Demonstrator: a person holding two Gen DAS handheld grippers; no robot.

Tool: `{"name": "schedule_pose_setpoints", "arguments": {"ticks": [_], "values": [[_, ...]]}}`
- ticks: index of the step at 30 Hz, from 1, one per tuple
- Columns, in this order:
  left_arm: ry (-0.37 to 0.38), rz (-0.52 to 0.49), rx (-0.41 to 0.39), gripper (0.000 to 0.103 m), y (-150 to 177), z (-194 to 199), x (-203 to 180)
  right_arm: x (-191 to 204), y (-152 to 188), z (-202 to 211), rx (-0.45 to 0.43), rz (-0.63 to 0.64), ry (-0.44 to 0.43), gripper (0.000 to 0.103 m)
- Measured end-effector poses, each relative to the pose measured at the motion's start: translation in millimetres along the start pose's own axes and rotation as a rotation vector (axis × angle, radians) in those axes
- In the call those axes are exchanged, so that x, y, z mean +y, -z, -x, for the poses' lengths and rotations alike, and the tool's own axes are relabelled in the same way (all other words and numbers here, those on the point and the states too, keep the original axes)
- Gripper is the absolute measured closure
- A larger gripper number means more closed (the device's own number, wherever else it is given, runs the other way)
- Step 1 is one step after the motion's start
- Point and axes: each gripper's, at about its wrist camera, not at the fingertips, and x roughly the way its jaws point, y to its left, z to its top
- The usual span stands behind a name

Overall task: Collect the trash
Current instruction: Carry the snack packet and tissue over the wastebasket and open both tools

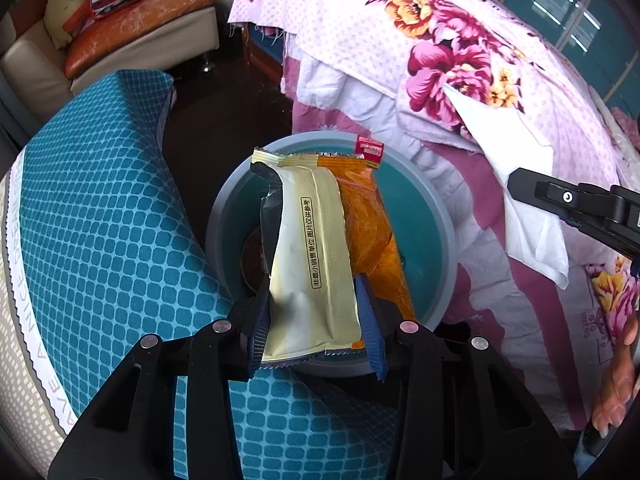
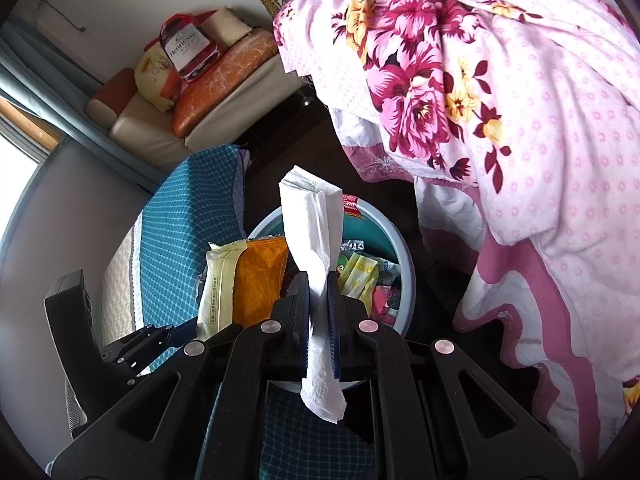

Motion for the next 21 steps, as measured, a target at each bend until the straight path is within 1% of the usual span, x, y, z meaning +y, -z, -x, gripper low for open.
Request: {"name": "schedule_pose_setpoints", "arguments": {"ticks": [4,6,9,10,11,12,13,14,16,21], "values": [[0.008,-0.003,-0.004,0.059,-5,-4,1,4,-3,-4,0.001,0.004,0.01,0.094],[0.014,-0.009,-0.009,0.056,-8,-5,0,5,-5,-5,0.001,0.004,0.016,0.094],[0.017,-0.018,-0.019,0.047,-11,-4,0,4,-7,-6,0.001,0.001,0.029,0.094],[0.017,-0.017,-0.022,0.042,-11,-4,0,4,-8,-6,0.001,-0.001,0.035,0.094],[0.014,-0.016,-0.027,0.035,-12,-3,1,4,-8,-6,0.001,-0.001,0.037,0.094],[0.009,-0.014,-0.032,0.031,-13,-2,2,5,-8,-7,0.002,-0.001,0.042,0.094],[0.003,-0.014,-0.037,0.021,-13,-1,2,5,-8,-7,0.004,0.0,0.044,0.094],[-0.009,-0.015,-0.044,0.013,-13,0,3,5,-8,-7,0.004,0.0,0.045,0.094],[-0.03,-0.018,-0.052,0.01,-13,3,5,7,-8,-8,0.006,0.002,0.047,0.094],[-0.051,-0.001,-0.059,0.01,-8,14,15,12,-7,-11,0.011,0.011,0.047,0.094]]}}
